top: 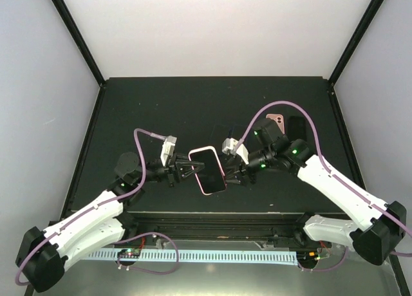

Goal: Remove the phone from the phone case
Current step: Remove the phone case from the phone.

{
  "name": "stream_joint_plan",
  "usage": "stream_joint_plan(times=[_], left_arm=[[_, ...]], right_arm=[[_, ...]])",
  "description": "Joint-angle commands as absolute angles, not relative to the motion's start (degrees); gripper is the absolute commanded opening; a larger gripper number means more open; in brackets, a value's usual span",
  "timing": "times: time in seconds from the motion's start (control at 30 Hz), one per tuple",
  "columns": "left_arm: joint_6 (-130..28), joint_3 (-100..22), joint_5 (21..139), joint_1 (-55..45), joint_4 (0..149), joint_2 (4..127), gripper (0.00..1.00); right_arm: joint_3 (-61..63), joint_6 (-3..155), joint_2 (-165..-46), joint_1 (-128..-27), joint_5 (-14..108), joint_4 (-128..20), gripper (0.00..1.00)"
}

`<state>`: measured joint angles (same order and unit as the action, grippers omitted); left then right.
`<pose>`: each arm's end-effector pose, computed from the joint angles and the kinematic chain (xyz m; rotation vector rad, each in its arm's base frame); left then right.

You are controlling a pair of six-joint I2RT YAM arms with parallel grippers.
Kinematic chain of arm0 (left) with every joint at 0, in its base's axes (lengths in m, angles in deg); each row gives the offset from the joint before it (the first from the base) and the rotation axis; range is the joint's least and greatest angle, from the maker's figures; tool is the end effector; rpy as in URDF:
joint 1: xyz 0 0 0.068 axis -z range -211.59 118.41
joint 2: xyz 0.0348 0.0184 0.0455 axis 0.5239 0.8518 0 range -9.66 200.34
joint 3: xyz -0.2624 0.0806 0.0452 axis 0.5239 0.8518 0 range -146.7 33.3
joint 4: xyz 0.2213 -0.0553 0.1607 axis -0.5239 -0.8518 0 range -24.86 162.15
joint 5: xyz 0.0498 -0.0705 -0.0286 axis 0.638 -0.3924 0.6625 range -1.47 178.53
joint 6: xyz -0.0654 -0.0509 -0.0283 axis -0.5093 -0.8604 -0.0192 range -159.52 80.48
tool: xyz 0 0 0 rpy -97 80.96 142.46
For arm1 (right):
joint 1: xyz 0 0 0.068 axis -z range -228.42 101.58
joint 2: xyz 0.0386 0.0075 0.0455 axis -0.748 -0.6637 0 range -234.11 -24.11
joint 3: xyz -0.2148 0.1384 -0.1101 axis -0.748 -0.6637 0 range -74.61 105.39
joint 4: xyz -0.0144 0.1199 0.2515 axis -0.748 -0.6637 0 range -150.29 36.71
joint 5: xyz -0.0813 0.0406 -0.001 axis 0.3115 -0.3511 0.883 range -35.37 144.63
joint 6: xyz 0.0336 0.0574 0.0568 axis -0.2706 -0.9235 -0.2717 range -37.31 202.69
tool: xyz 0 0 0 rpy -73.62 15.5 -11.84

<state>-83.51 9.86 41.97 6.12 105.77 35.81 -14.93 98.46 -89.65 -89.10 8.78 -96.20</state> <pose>0.1416 -0.1808 0.2880 0.7015 1.5267 -1.6754 0.1618 0.2124 0.2954 -1.4480 1.9033 1.1668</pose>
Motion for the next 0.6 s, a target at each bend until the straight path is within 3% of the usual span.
stream_joint_plan(times=[0.0, 0.07, 0.17, 0.27, 0.37, 0.43, 0.5, 0.57], left_arm=[[-86.16, 11.85, 34.51, 9.62, 108.23, 40.45, 0.02], [-85.5, 11.63, 34.24, 9.8, 108.63, 42.26, 0.01], [-82.97, 11.29, 35.01, 9.91, 107.46, 44.36, 0.02], [-78.03, 10.41, 39.28, 9.82, 101.87, 45.57, 0.02], [-76.66, 9.79, 44.63, 9.51, 100.14, 45.83, 0.02], [-76.4, 8.47, 49.25, 9.26, 98.49, 45.16, 0.03], [-74.4, 5.7, 56.33, 9.01, 92.87, 44.63, 0.09], [-72.23, 2.84, 63.21, 8.91, 88.13, 44.36, 0.28]], right_arm=[[-10.87, 93.39, -91.51, -89.32, -3.95, -79.8, 0.54], [-10.76, 92.41, -92.21, -89.32, -11.18, -79.21, 0.6], [-9.85, 89.06, -92.73, -89.32, -14.69, -78.36, 0.56], [-10.58, 83.82, -92.31, -89.37, -12.15, -75.4, 0.38], [-15.62, 75.78, -91.51, -89.16, -8.1, -68.96, 0.11], [-21.42, 68.98, -90.25, -88.72, -6.43, -61.95, 0.05], [-26.37, 64.54, -88.77, -87.9, -3.88, -56.78, 0.01], [-29.16, 61.95, -88.65, -86.98, -1.36, -54.97, 0.01]])
